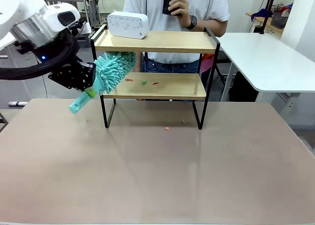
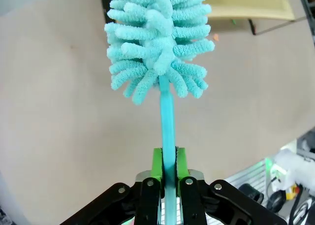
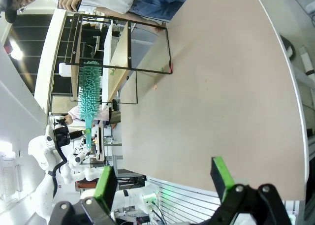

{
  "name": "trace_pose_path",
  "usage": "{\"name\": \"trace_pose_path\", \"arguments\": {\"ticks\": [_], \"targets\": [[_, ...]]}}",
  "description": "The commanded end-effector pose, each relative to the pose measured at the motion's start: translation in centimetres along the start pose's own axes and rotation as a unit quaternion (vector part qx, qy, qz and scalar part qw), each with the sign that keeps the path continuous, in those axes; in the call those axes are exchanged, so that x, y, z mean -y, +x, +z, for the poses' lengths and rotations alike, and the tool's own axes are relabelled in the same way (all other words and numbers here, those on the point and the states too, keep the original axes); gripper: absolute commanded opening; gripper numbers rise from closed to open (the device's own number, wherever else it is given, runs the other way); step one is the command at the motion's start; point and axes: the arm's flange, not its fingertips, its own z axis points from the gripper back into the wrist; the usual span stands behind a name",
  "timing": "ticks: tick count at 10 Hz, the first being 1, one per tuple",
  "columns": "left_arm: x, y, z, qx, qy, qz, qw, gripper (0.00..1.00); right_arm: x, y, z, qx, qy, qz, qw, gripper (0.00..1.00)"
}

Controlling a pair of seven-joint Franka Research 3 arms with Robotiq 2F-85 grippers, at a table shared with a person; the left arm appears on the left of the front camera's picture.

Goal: Clean the shelf.
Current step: Clean the remaining tier of the Shelf with the Duster once objects are removed.

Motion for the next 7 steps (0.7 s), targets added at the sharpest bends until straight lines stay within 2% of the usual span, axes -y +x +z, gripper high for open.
{"name": "trace_pose_path", "arguments": {"ticks": [1, 3, 6, 7], "targets": [[0.6, 1.6, -0.8, -0.015, 0.031, 0.024, 0.999, 0.12, -0.1, 0.1, -0.1, 0.007, 0.010, 0.013, 1.000, 1.00], [0.5, 3.3, -2.4, -0.032, 0.038, 0.032, 0.998, 0.12, -0.1, 0.1, -0.1, 0.007, 0.010, 0.013, 1.000, 1.00], [0.6, 3.9, -3.9, -0.063, 0.056, 0.032, 0.996, 0.12, -0.1, 0.1, -0.1, 0.007, 0.010, 0.013, 1.000, 1.00], [0.7, 3.9, -4.1, -0.081, 0.036, 0.008, 0.996, 0.12, -0.1, 0.1, -0.1, 0.007, 0.010, 0.013, 1.000, 1.00]]}}
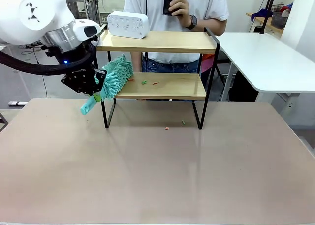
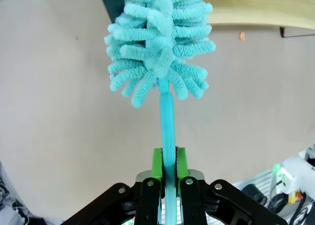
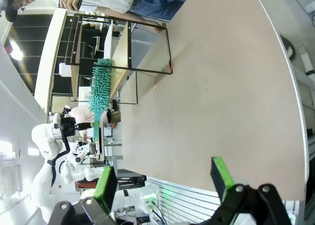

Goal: Clean the shelf.
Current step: Clean the remaining tier of the Shelf with the Duster once objects are removed.

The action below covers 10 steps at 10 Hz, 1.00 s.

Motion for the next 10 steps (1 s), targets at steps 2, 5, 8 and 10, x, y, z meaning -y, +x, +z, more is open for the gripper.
{"name": "trace_pose_path", "arguments": {"ticks": [2, 5, 8, 10], "targets": [[1.0, 0.0, 0.6, -0.042, -0.040, -0.075, 0.996, 0.12, -0.1, 0.1, -0.1, 0.007, 0.010, 0.013, 1.000, 1.00], [2.6, 0.1, -0.1, -0.056, -0.055, -0.108, 0.991, 0.12, -0.1, 0.1, -0.1, 0.007, 0.010, 0.013, 1.000, 1.00], [5.3, 1.1, -0.6, -0.065, -0.064, -0.137, 0.986, 0.12, -0.1, 0.1, -0.1, 0.007, 0.010, 0.013, 1.000, 1.00], [6.2, 1.2, -0.6, -0.075, -0.059, -0.172, 0.981, 0.12, -0.1, 0.1, -0.1, 0.007, 0.010, 0.013, 1.000, 1.00]]}}
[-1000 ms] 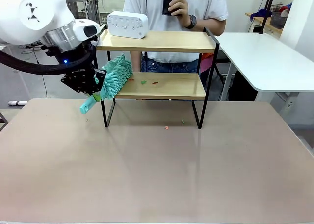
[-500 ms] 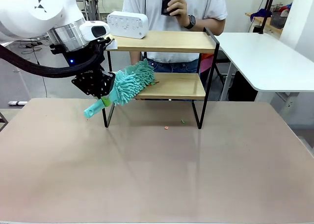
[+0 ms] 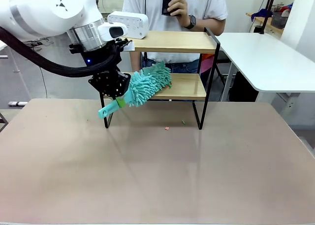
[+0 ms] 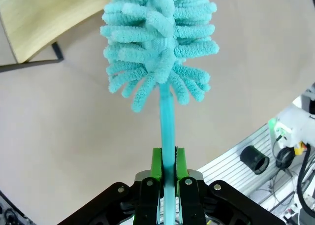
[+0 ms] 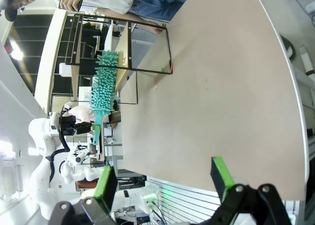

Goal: Clean the shelf.
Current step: Clean the remaining tier of the Shelf with the Duster once objects are removed.

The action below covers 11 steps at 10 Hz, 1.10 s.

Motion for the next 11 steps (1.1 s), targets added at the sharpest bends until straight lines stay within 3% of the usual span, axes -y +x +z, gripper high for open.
{"name": "trace_pose_path", "arguments": {"ticks": [1, 3, 5, 6, 7, 9, 11], "targets": [[0.3, -0.2, 0.7, -0.042, -0.006, -0.091, 0.995, 0.12, -0.1, 0.1, -0.1, 0.006, 0.009, 0.013, 1.000, 1.00], [0.1, -1.3, 1.5, -0.105, -0.021, -0.210, 0.972, 0.12, -0.1, 0.1, -0.1, 0.006, 0.009, 0.013, 1.000, 1.00], [-0.8, -3.4, 2.6, -0.198, -0.038, -0.363, 0.910, 0.12, -0.1, 0.1, -0.1, 0.006, 0.009, 0.013, 1.000, 1.00], [-1.4, -4.5, 3.1, -0.207, -0.046, -0.399, 0.892, 0.12, -0.1, 0.1, -0.1, 0.006, 0.009, 0.013, 1.000, 1.00], [-2.0, -5.4, 3.7, -0.198, -0.070, -0.415, 0.885, 0.12, -0.1, 0.1, -0.1, 0.006, 0.009, 0.013, 1.000, 1.00], [-3.7, -6.8, 4.9, -0.168, -0.086, -0.411, 0.892, 0.12, -0.1, 0.1, -0.1, 0.006, 0.009, 0.013, 1.000, 1.00], [-6.1, -10.3, 7.6, -0.118, -0.089, -0.395, 0.907, 0.12, -0.1, 0.1, -0.1, 0.006, 0.009, 0.013, 1.000, 1.00]]}}
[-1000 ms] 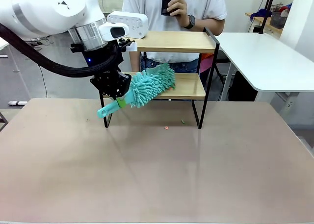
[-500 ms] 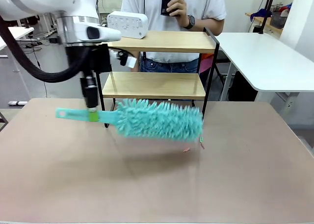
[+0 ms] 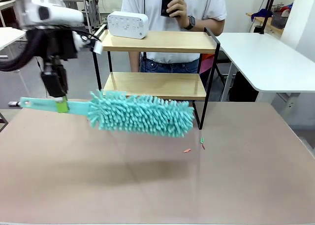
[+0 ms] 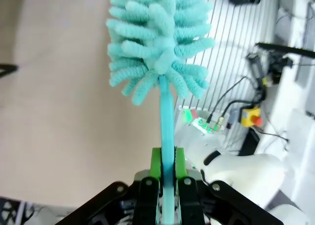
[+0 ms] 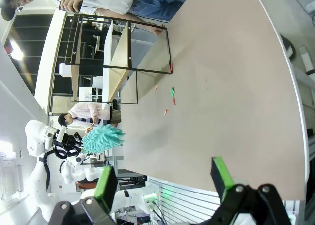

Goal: Clean the shelf.
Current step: Clean the remaining tier of the Shelf with the Duster once objects are removed.

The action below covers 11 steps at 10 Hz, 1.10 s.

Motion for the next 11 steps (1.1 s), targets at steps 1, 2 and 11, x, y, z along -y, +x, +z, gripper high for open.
{"name": "trace_pose_path", "arguments": {"ticks": [1, 2, 11], "targets": [[2.7, -7.1, 0.7, 0.081, 0.030, 0.024, 0.996, 0.12, -0.2, 0.1, -0.1, 0.007, 0.009, 0.014, 1.000, 1.00], [4.2, -12.1, 1.3, 0.133, 0.055, 0.049, 0.988, 0.12, -0.2, 0.1, -0.1, 0.007, 0.009, 0.014, 1.000, 1.00], [-3.4, -28.7, -3.5, 0.341, -0.014, 0.541, 0.769, 0.12, -0.2, 0.1, -0.1, 0.007, 0.009, 0.014, 1.000, 1.00]]}}
